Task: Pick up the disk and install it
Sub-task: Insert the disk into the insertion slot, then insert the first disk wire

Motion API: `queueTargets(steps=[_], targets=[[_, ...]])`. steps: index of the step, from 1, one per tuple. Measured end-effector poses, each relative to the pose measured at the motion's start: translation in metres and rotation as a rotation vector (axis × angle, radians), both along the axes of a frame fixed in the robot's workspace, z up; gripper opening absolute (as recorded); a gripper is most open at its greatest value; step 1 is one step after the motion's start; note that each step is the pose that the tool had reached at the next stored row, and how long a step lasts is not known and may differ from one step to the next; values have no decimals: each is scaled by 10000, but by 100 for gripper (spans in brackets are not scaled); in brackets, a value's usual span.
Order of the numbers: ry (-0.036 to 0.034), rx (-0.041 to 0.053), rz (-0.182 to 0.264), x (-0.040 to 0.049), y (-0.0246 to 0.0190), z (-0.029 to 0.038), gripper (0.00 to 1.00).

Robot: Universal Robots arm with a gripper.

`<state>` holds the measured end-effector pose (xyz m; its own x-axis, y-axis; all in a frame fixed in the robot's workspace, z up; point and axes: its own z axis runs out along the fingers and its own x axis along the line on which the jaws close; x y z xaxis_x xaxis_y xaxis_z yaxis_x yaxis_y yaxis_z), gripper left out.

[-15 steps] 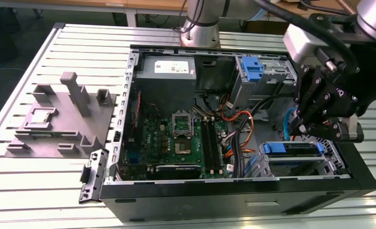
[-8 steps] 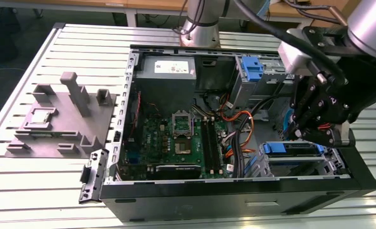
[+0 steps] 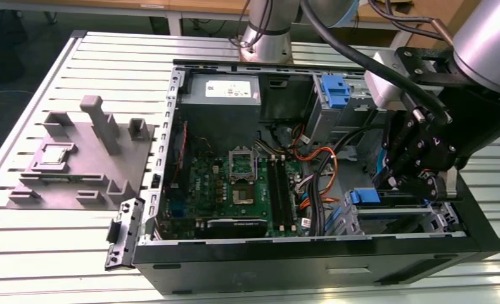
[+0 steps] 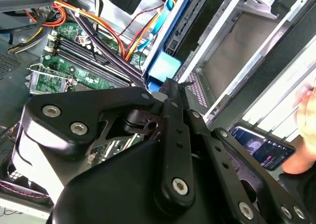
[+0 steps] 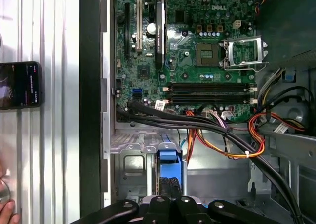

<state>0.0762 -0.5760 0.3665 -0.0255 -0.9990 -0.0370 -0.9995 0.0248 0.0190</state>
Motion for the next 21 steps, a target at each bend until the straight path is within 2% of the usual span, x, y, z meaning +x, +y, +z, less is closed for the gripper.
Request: queueTargets(steps=[13, 19, 21], targets=[[-3, 4, 0, 7, 0, -9, 10], [22, 3, 0, 186, 0, -9, 10], [21, 3, 84, 203, 1, -8, 10]])
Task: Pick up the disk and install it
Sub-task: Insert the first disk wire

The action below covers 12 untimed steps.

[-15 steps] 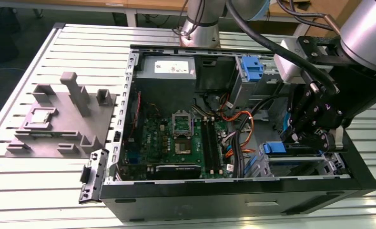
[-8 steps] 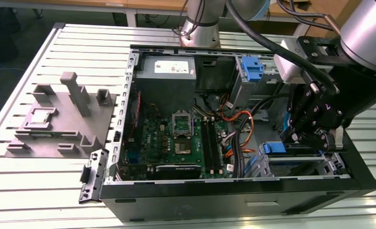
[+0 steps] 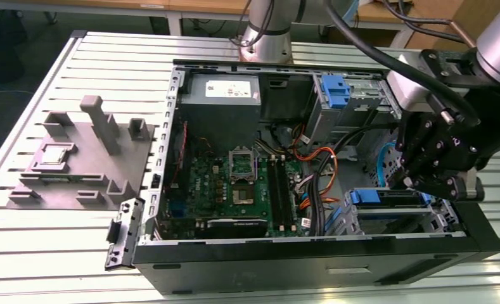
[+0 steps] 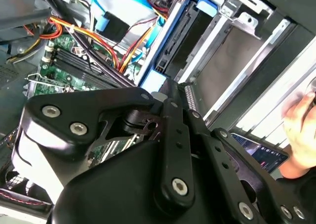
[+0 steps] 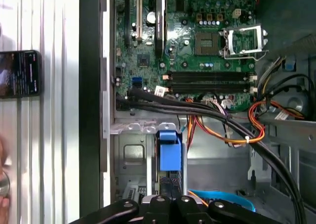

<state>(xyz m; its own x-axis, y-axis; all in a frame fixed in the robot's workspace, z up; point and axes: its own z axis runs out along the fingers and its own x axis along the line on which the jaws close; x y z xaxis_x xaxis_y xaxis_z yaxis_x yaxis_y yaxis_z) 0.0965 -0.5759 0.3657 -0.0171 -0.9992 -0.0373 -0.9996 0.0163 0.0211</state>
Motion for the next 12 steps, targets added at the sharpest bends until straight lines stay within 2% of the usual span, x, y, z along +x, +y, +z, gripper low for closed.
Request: queueTargets(steps=[4, 7, 12], targets=[[-4, -1, 619, 0, -1, 6, 10], [-30, -3, 664, 7, 14, 46, 10], [-30, -9, 660, 161, 72, 43, 10]])
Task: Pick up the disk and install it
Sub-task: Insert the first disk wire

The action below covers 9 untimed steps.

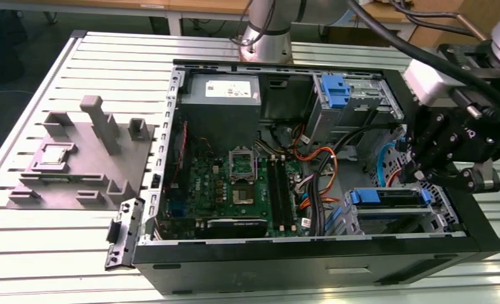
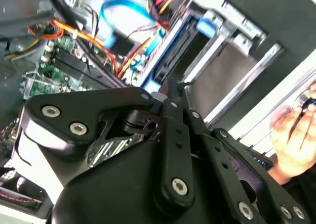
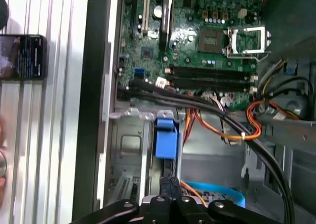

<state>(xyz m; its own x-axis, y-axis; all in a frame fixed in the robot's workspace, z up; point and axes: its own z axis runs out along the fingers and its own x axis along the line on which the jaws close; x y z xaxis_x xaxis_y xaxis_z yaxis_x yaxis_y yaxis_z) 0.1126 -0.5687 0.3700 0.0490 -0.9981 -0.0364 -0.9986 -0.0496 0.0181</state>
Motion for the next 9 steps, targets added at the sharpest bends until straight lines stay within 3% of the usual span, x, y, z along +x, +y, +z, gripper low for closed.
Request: queueTargets(steps=[5, 9], targets=[[0, -1, 1, 211, 39, -8, 10], [-1, -2, 359, 232, 47, -9, 10]])
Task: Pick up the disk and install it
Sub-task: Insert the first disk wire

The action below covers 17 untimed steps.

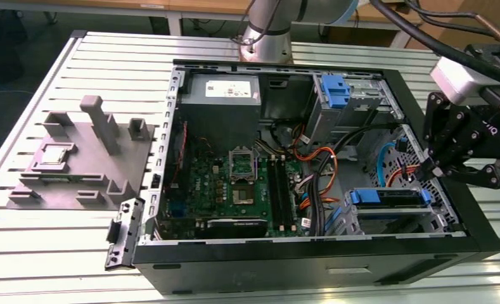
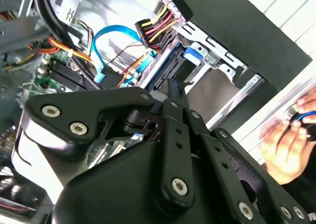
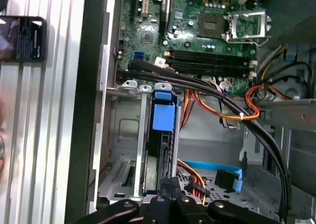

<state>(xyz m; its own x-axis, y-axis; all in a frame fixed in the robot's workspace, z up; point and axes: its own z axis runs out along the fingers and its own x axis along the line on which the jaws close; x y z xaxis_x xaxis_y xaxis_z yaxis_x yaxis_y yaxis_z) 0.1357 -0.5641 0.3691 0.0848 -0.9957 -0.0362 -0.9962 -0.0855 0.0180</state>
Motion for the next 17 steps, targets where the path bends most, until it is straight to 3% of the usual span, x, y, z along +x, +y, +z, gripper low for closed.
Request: queueTargets(steps=[3, 4, 7, 8, 12, 17], targets=[[-44, 2, 453, 1, 0, -2, 10], [-107, -1, 555, 1, 1, -2, 10], [-411, -9, 827, 1, 1, -5, 10], [-477, -10, 950, 1, 0, -5, 10], [-519, -48, 1237, 14, 10, -8, 10], [-516, -102, 1239, 114, 78, -19, 10]])
